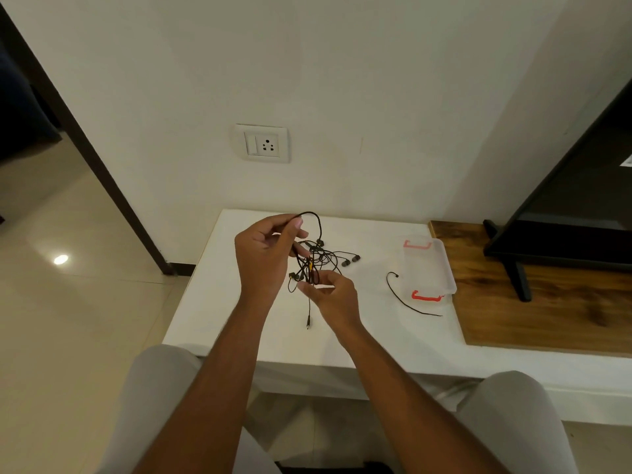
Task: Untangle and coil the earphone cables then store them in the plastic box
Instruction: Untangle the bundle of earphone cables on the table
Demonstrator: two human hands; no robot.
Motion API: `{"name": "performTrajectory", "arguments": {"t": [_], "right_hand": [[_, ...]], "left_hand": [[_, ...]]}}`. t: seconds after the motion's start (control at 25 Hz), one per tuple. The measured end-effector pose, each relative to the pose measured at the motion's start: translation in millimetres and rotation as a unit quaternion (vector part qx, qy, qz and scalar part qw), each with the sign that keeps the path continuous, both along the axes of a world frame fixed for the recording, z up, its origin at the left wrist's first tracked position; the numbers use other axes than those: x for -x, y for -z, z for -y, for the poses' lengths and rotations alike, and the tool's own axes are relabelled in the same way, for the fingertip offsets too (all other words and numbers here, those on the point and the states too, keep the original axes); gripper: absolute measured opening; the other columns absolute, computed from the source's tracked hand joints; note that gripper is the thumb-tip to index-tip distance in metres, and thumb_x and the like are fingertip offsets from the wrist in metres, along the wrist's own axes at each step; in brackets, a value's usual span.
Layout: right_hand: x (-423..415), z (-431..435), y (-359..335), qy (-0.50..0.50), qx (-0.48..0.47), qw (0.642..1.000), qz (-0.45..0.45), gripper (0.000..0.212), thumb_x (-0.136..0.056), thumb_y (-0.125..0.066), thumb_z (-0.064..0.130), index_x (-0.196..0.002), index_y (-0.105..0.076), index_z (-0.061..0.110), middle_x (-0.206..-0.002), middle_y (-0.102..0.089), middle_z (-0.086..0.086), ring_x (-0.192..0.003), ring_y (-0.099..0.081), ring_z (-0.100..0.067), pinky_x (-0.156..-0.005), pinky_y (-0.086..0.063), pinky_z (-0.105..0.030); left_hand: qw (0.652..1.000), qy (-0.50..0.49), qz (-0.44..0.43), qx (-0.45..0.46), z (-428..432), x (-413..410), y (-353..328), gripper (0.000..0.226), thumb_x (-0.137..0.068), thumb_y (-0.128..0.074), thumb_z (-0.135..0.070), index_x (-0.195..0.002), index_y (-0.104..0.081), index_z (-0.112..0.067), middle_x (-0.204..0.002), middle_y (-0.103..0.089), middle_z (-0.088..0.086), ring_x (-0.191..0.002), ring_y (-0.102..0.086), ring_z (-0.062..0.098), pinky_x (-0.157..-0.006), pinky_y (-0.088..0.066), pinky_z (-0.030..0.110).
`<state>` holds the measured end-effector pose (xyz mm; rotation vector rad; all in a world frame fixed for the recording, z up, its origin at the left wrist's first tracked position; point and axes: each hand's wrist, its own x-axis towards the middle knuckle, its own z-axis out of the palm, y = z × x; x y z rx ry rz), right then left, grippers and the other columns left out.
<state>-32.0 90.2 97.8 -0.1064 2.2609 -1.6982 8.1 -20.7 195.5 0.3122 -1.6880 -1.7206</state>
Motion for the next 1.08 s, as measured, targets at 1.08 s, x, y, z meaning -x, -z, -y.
{"name": "performTrajectory", "arguments": {"t": [1.08], "right_hand": [[4.6, -34.3, -38.4, 0.022, 0.179, 0.983, 0.021, 0.016, -0.096, -0.059, 0.024, -0.1, -0.072, 0.017, -0.099, -0.076, 0.002, -0.097, -0.069, -0.015, -0.079, -0.054, -0.034]], "left_hand": [[0.97, -0.071, 0.188, 0.139, 48.2, -1.0, 35.6, 0.011, -0.09, -0.066, -0.02, -0.081, -0.072, -0.019, -0.066, -0.07, -0.006, -0.038, -0.056, 0.012, -0.048, -0.047, 0.024]]}}
